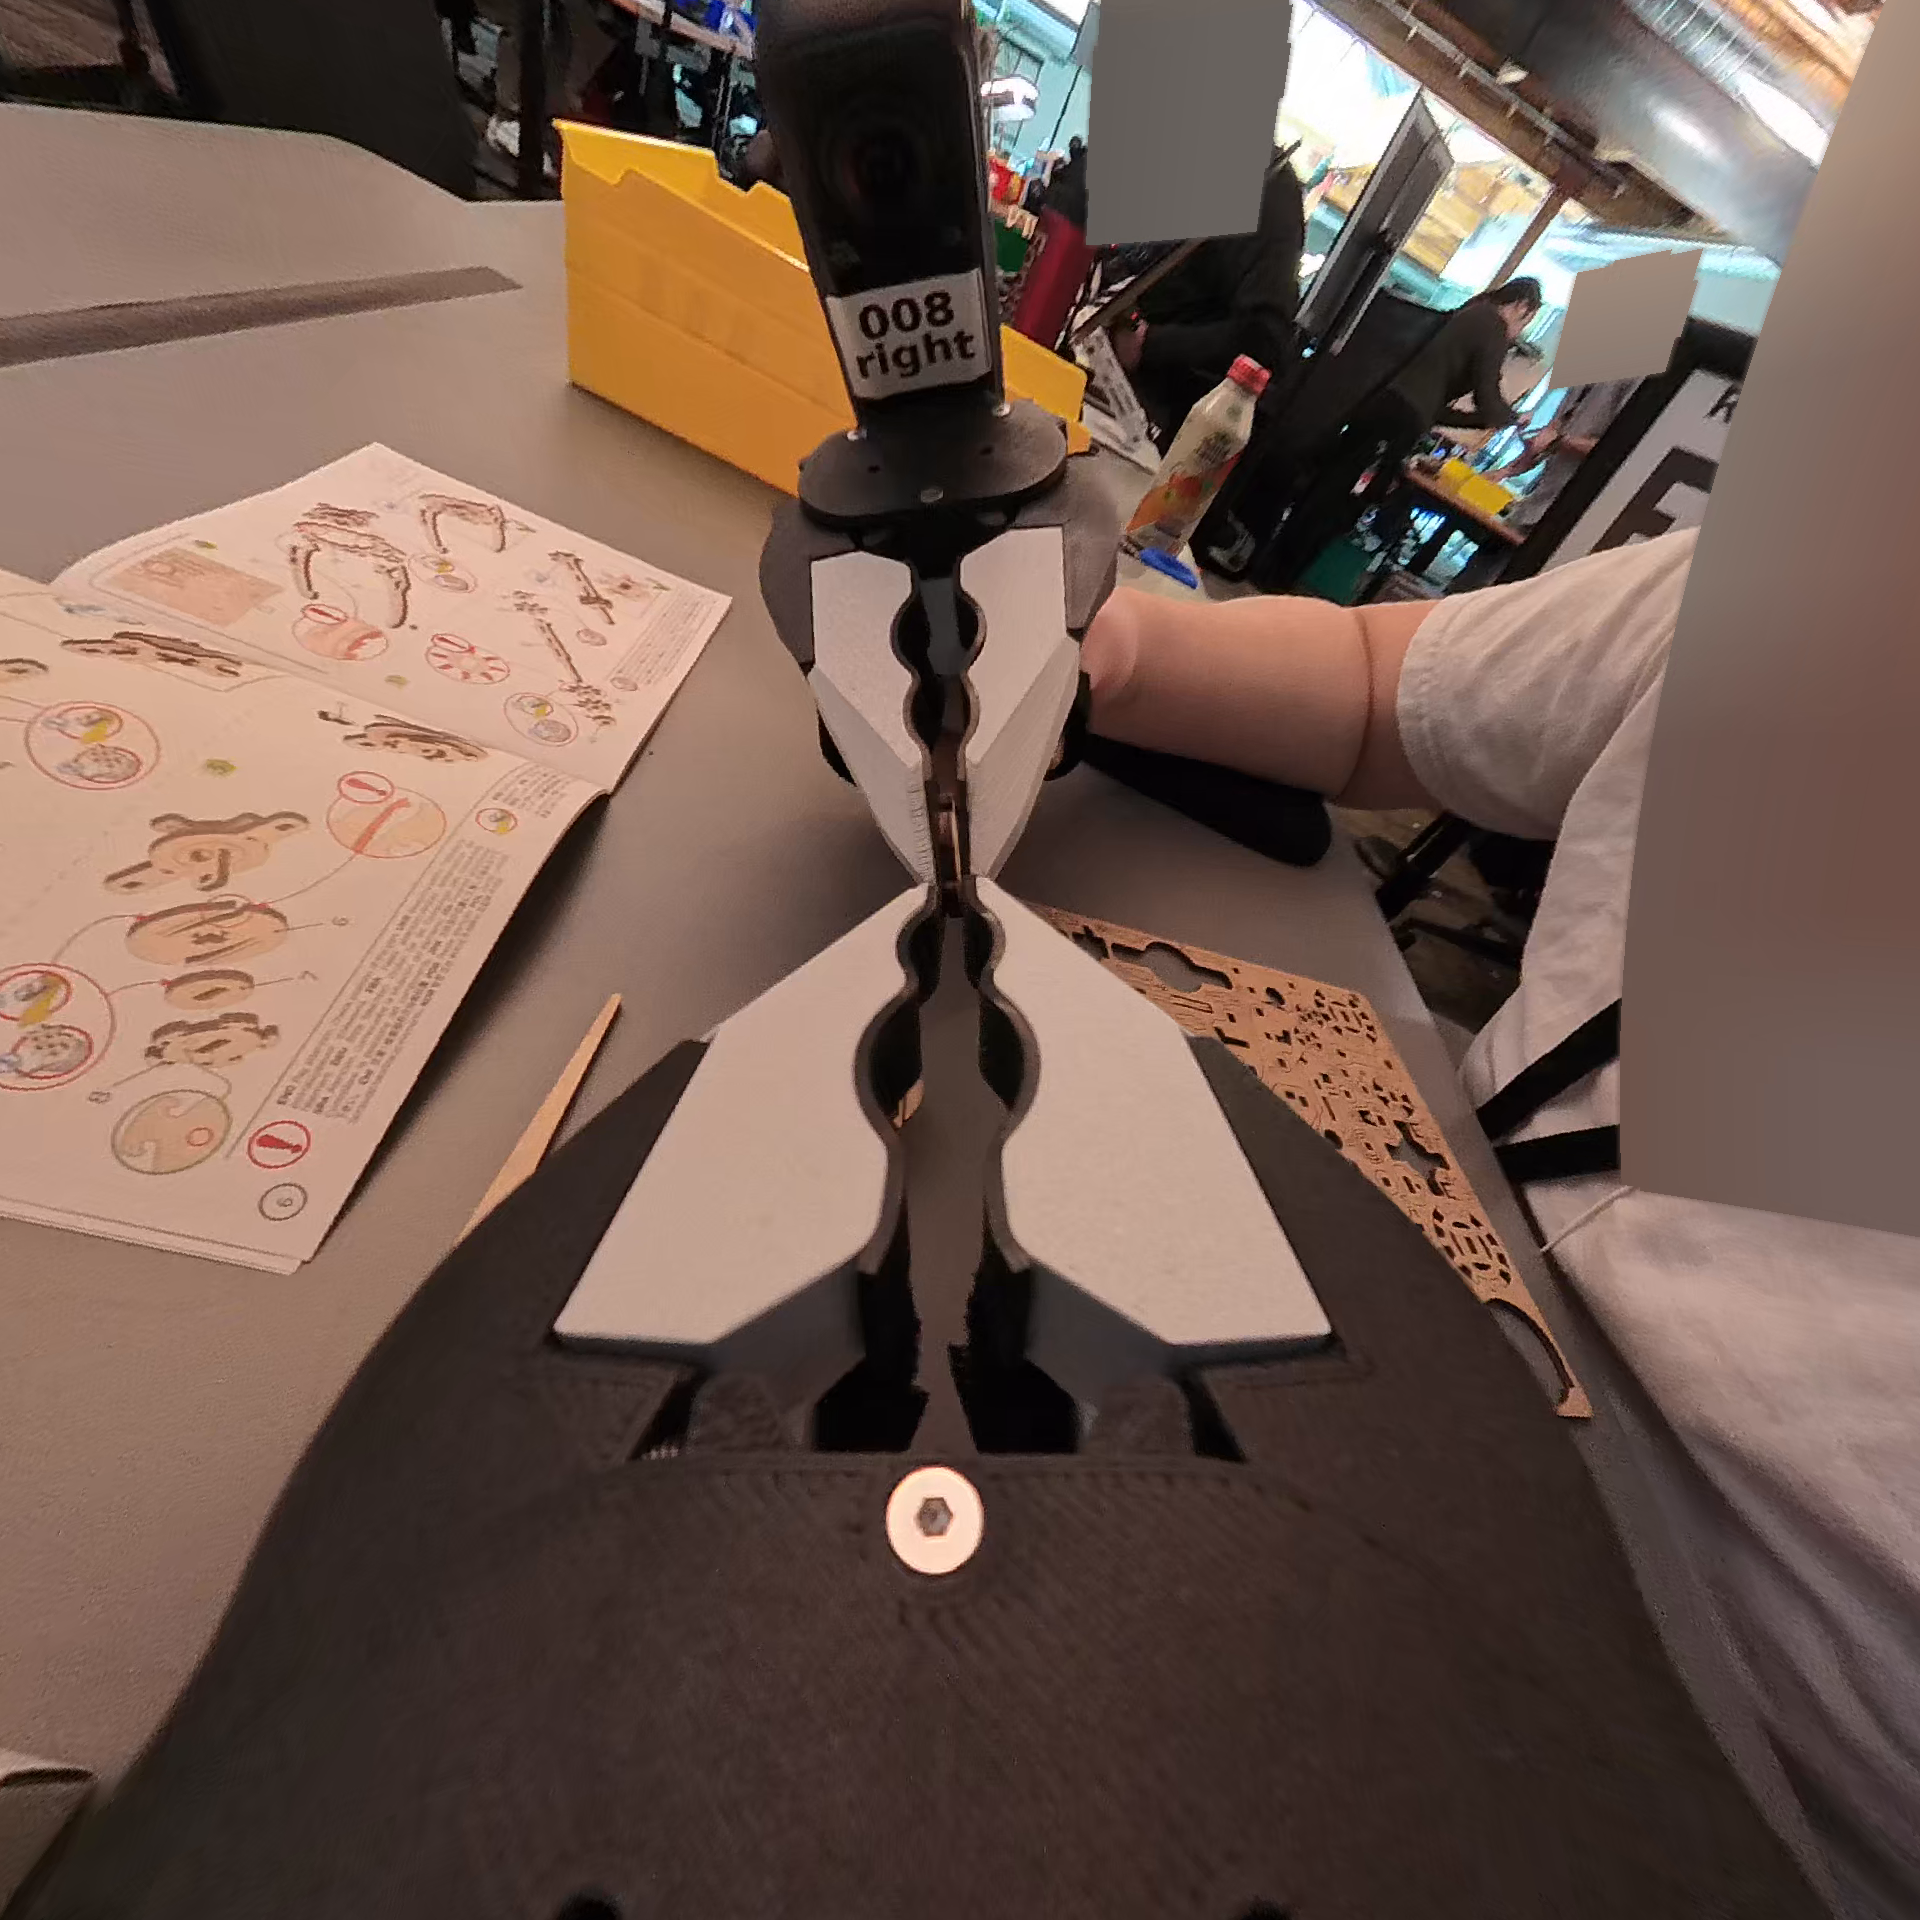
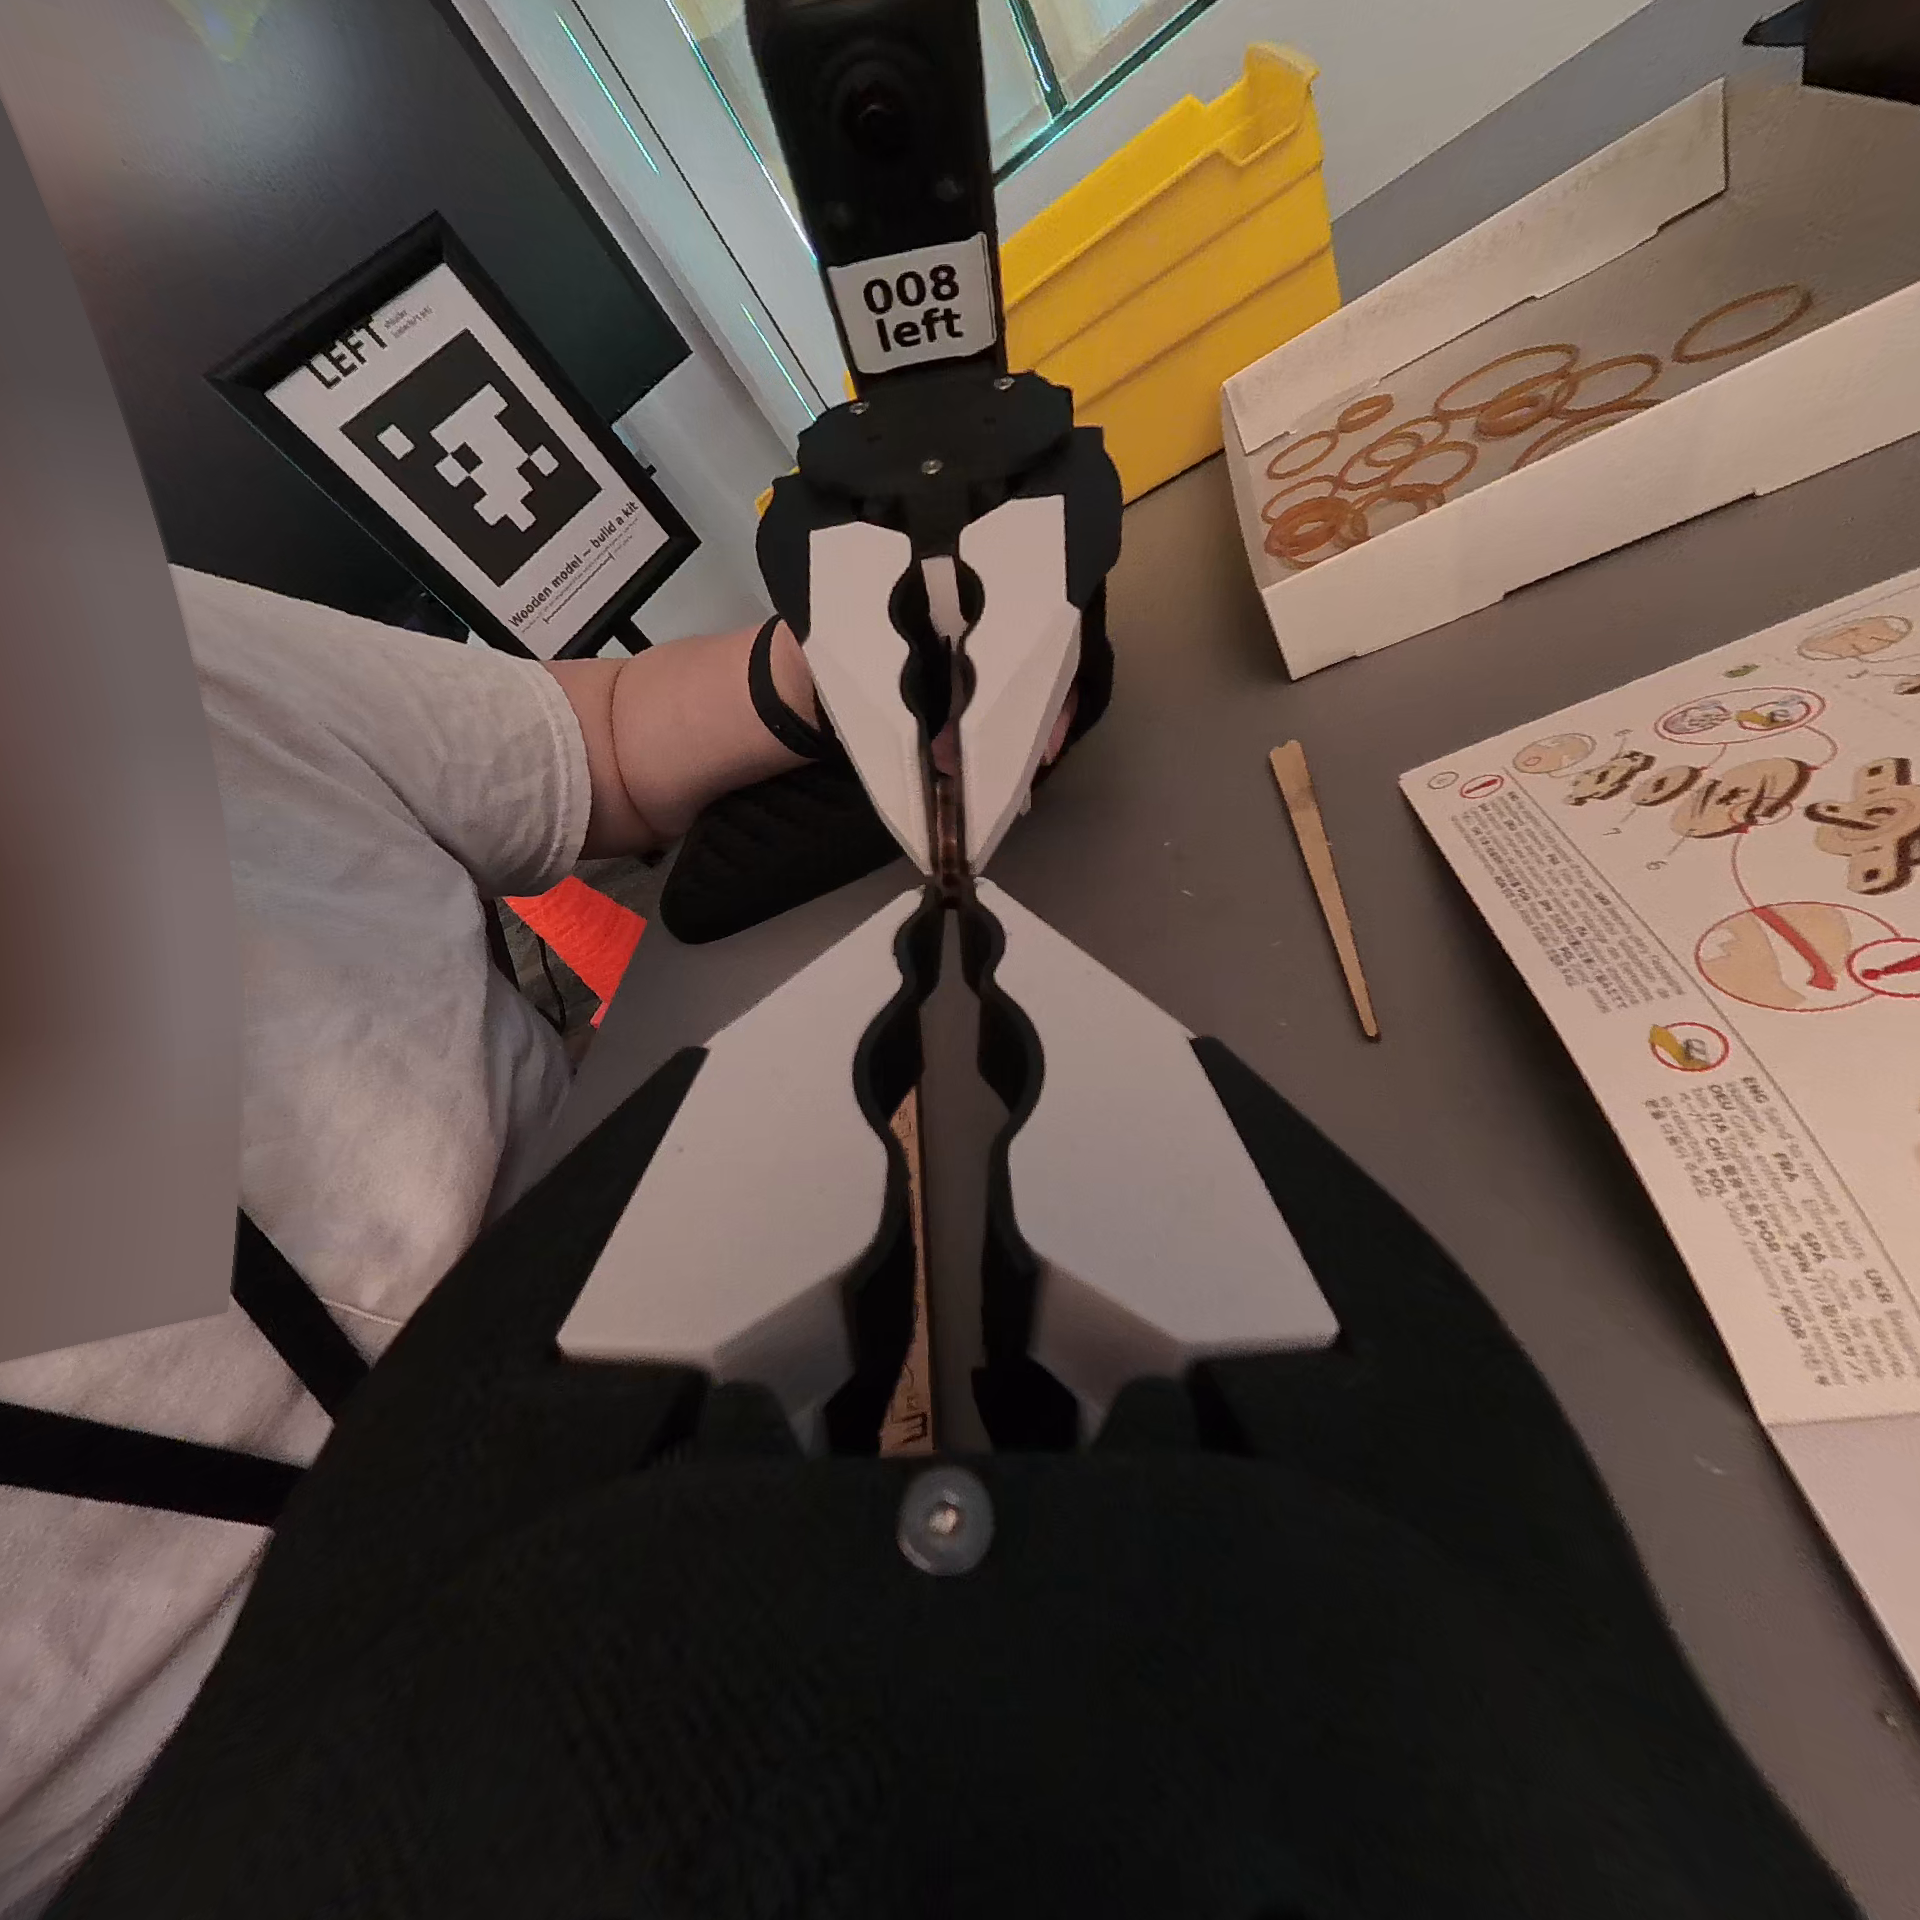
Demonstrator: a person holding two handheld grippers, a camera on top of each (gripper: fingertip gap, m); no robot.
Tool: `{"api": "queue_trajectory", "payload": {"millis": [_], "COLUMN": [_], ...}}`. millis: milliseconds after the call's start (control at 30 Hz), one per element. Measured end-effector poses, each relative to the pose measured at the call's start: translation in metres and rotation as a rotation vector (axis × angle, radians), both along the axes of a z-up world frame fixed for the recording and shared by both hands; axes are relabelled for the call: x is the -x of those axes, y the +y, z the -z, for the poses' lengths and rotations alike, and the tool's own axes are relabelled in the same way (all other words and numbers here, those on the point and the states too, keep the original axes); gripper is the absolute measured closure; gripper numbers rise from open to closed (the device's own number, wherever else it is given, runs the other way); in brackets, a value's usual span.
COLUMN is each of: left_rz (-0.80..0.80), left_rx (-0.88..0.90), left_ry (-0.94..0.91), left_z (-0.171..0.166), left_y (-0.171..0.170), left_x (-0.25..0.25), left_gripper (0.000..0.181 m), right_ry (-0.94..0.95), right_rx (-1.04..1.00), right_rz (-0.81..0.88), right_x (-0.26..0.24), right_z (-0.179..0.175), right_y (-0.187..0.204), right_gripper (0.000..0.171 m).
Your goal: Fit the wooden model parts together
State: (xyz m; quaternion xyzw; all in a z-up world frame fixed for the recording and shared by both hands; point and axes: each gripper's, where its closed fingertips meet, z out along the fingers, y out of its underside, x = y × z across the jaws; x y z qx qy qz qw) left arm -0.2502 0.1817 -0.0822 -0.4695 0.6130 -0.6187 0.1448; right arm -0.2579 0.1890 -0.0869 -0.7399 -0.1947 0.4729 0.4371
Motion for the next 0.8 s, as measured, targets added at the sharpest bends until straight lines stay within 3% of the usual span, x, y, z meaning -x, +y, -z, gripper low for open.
{"api": "queue_trajectory", "payload": {"millis": [800], "left_rz": [-0.01], "left_rx": [-0.001], "left_ry": [0.121], "left_z": [0.02], "left_y": [0.004], "left_x": [-0.001], "left_gripper": [0.18], "right_ry": [-0.043], "right_rx": [-0.039], "right_rz": [0.047], "right_x": [-0.013], "right_z": [0.005], "right_y": [0.007], "right_gripper": [0.146]}}
